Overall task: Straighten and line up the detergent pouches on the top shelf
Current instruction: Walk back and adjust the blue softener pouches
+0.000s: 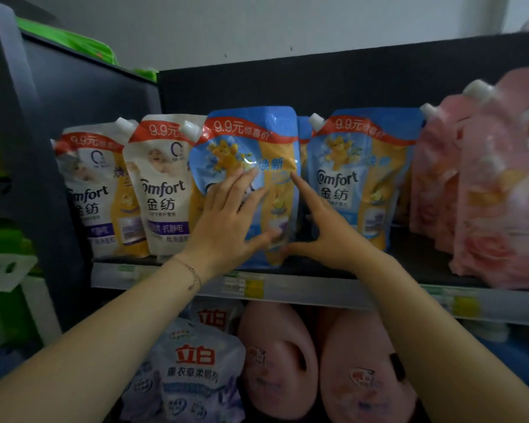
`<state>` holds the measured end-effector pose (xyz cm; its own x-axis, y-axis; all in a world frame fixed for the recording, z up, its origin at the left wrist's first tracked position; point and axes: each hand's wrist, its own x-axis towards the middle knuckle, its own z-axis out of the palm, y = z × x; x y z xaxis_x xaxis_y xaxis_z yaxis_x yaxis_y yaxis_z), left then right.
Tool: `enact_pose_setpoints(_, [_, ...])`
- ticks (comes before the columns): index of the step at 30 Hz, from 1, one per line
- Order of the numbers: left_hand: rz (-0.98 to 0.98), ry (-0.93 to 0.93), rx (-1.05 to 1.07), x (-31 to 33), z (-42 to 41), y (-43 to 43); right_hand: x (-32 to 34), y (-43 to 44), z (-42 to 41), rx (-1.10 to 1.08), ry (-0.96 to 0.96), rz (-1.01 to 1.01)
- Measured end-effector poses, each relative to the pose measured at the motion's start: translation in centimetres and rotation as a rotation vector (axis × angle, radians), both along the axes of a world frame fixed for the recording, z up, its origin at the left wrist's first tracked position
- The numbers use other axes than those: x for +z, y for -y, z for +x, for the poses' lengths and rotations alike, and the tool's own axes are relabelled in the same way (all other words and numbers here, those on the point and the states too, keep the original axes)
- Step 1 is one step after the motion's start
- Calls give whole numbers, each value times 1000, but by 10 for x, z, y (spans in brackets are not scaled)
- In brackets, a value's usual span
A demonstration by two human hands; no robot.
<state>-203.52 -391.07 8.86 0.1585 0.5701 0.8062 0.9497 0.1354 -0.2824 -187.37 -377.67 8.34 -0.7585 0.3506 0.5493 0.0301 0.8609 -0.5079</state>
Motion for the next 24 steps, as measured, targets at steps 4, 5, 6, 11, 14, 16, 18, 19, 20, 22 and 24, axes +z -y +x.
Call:
enact_pose_setpoints(4, [16, -58, -235, 3, 47, -29, -3, -16, 37, -370, -320, 190])
enact_pose_setpoints(5, [-10, 11, -275, 3, 62, -39, -4, -20, 44, -466, -421, 205])
enact_pose_setpoints(6, [-50, 148, -315, 2, 75, -49, -5, -25, 49, -544, -510, 168])
enact_pose_setpoints(11, [-82, 1058, -245, 0, 104, -110, 2, -55, 47, -606, -513, -498])
enact_pose_setpoints(14, [-104, 1589, -234, 11, 104, -135, 9, -65, 40, -477, -446, -831])
enact_pose_setpoints(16, [-120, 1751, -279, 12, 102, -147, 12, -68, 37, -396, -416, -959])
enact_pose_setpoints(18, [-114, 1719, -271, 6, 98, -157, 13, -72, 32, -335, -362, -1032])
enact_pose_setpoints(19, [-96, 1709, -259, 2, 96, -161, 13, -72, 30, -317, -339, -1031])
enact_pose_setpoints(20, [-67, 1720, -244, -2, 95, -166, 13, -75, 27, -307, -322, -1016])
enact_pose_setpoints(22, [-9, 1740, -205, -5, 94, -171, 11, -80, 19, -297, -291, -978])
enact_pose_setpoints(24, [34, 1720, -140, -5, 93, -173, 11, -78, 10, -329, -222, -947])
